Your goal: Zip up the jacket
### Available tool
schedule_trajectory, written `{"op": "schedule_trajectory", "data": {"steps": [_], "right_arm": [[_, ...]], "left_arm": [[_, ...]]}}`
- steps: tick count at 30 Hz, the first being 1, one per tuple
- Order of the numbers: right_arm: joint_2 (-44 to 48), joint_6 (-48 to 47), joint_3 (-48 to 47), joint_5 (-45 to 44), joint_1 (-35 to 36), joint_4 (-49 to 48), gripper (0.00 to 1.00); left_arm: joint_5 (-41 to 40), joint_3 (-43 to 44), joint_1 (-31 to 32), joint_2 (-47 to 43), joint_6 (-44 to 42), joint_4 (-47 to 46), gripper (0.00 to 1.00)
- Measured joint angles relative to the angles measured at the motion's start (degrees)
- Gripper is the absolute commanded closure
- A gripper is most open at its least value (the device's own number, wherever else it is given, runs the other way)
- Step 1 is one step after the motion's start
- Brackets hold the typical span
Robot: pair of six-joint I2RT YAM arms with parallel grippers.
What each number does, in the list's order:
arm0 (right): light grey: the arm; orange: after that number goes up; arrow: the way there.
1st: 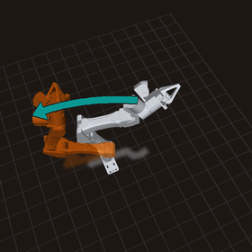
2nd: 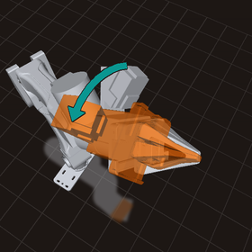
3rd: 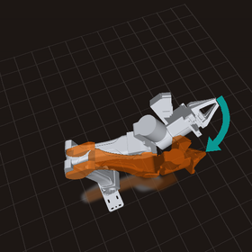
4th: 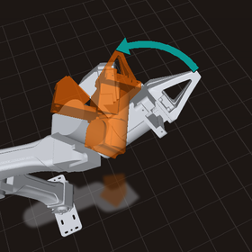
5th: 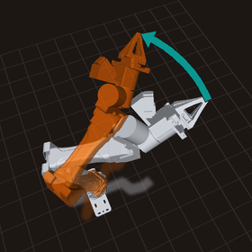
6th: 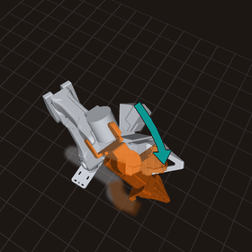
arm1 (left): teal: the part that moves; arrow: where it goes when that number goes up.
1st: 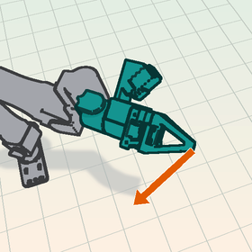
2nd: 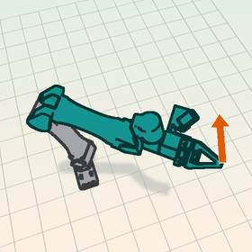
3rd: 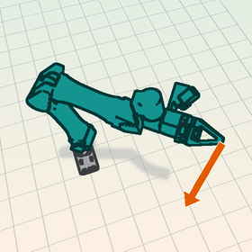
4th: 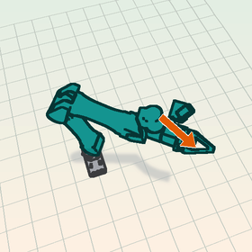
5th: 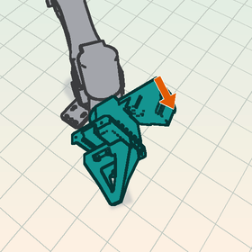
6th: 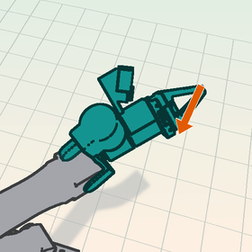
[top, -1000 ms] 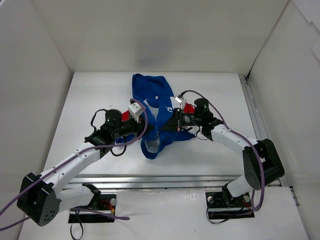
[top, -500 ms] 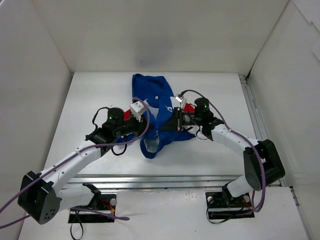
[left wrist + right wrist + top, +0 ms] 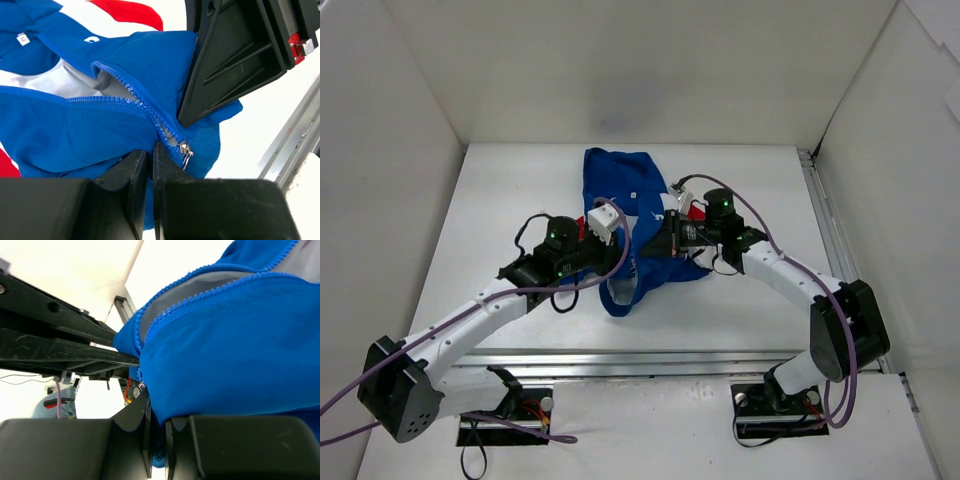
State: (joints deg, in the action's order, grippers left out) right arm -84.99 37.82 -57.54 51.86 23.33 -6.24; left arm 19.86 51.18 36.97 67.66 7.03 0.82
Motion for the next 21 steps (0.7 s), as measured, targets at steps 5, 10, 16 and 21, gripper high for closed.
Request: {"op": "schedule_trajectory", "data": {"steps": [5,10,16,21], "right_arm": [[0.0,-0.5,0.0,-0.9,0.5,1.2,1.00],[0.3,-0.7,0.0,-1.5,1.0,1.5,1.00],[0.3,0.1,0.9,-1.4,1.4,-0.1,1.00],[0.3,1.3,1.0,-1.4,1.4,-1.8,1.00]], "left_arm": [[-2.4,0.0,0.2,-0.9,0.0,0.3,0.96],[-4.1,0.0,0.2,-2.0,0.6,0.3,0.74],[-6.7,-0.4,0.2,-3.0,4.0,0.3,0.47],[-8.9,-1.0,0.2,-4.6,9.0,0.3,0.41]]}}
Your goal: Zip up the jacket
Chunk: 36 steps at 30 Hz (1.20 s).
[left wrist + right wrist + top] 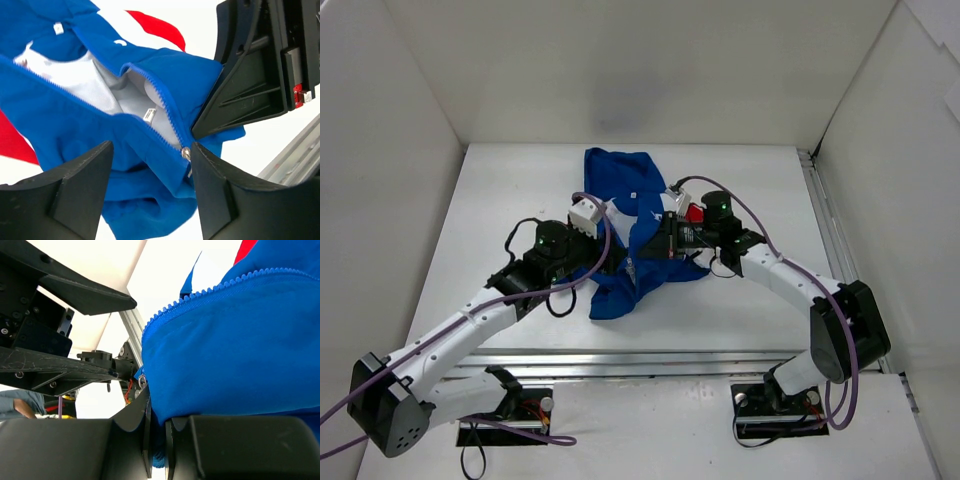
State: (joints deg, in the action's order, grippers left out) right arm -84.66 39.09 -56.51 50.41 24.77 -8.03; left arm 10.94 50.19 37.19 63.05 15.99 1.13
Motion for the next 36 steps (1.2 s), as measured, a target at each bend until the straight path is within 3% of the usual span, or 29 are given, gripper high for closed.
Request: {"op": "schedule_trajectory", "data": {"steps": [9,17,36], "right_arm": [[0.0,1.4,0.8,0.0,0.0,-1.9,1.00],[0.0,1.9,0.9,0.0,0.1,-3.0,1.00],[0.0,2.3,2.2,0.0,0.4,-4.2,1.00]], "left_arm": [[-3.1,-1.0,-0.4,-2.5,14.9,7.1,0.43],[1.8,-8.2,-3.9,-2.4,29.6,7.6,0.43],[13.8,-16.5,-9.5,-6.9,42.8,-7.8,0.45]]}}
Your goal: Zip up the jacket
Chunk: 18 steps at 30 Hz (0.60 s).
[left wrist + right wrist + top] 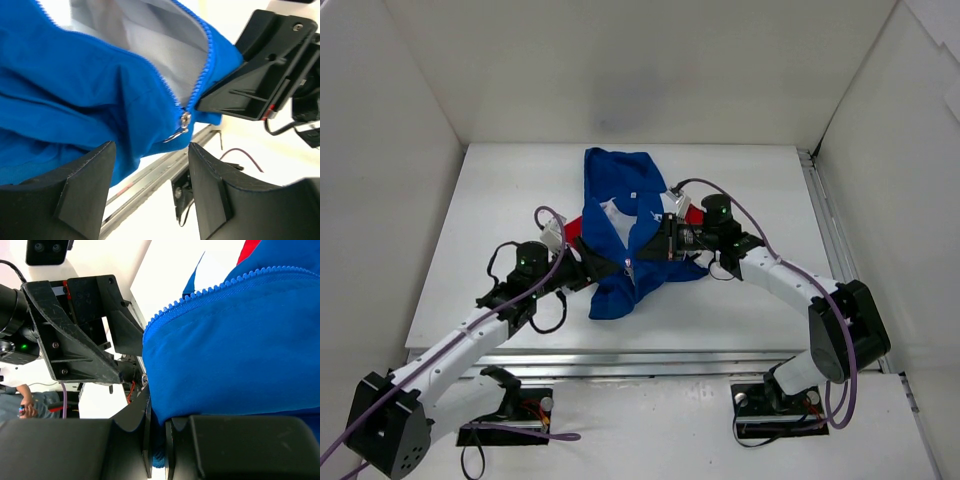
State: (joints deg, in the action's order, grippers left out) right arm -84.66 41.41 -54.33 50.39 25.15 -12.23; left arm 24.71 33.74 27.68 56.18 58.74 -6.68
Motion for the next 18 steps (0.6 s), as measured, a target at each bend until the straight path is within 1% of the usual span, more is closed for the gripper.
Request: {"op": "schedule_trajectory", "data": {"steps": [7,8,9,12,18], "right_arm": [[0.0,0.3,0.0,0.0,0.0,-0.3,1.00],[0.0,0.3,0.0,0.0,0.0,-0.3,1.00],[0.0,0.4,0.0,0.0,0.0,-0.3,1.00],[0.0,0.5,0.0,0.0,0.0,-0.4,1.00],[0.0,0.7,0.0,0.0,0.4,-1.3,1.00]], "left_arm": [[2.7,-0.9,-0.7,2.7,2.2,-5.7,0.49],[2.8,-0.9,-0.7,2.9,2.3,-6.1,0.50],[3.0,-0.9,-0.7,3.1,2.4,-6.5,0.53],[3.2,-1.1,-0.8,3.2,3.1,-8.2,0.56],[3.8,-1.7,-0.7,4.2,3.7,-10.9,0.57]]}}
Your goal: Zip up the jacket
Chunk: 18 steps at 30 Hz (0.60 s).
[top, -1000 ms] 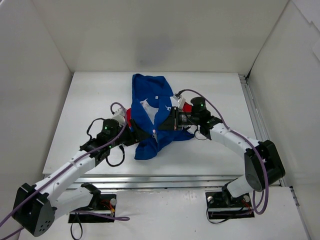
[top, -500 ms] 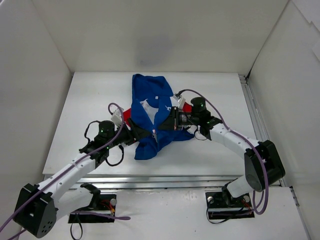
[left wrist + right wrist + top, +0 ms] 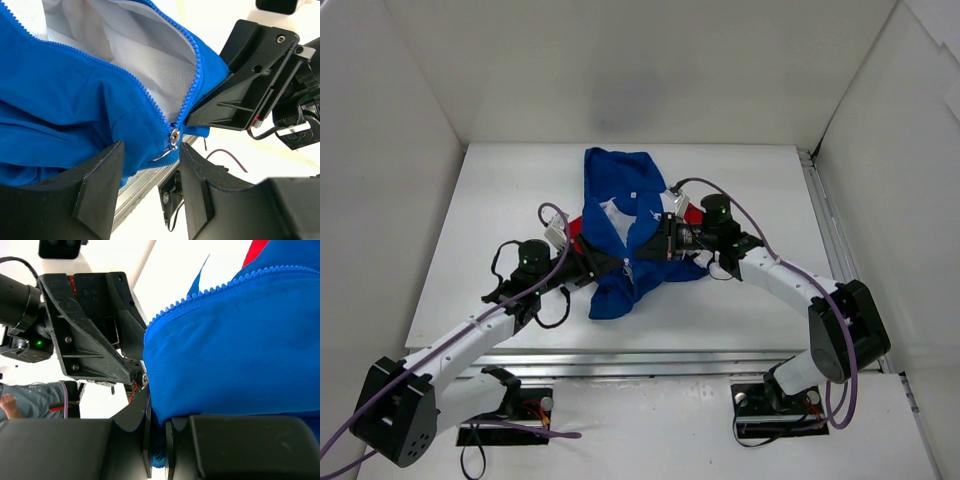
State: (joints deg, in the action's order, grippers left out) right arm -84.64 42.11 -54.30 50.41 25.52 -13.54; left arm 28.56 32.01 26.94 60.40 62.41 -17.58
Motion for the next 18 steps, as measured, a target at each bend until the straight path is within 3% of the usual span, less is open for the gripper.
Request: {"op": "schedule_trajectory", "data": {"steps": [7,18], "right_arm": [[0.0,0.1,0.0,0.0,0.1,-0.4,1.00],[0.0,0.2,0.0,0.0,0.3,-0.8,1.00]], "left_arm": [[0.2,0.0,0.0,1.7,0.0,-0.7,0.58],[1.8,0.0,0.0,2.7,0.9,-3.9,0.81]]}}
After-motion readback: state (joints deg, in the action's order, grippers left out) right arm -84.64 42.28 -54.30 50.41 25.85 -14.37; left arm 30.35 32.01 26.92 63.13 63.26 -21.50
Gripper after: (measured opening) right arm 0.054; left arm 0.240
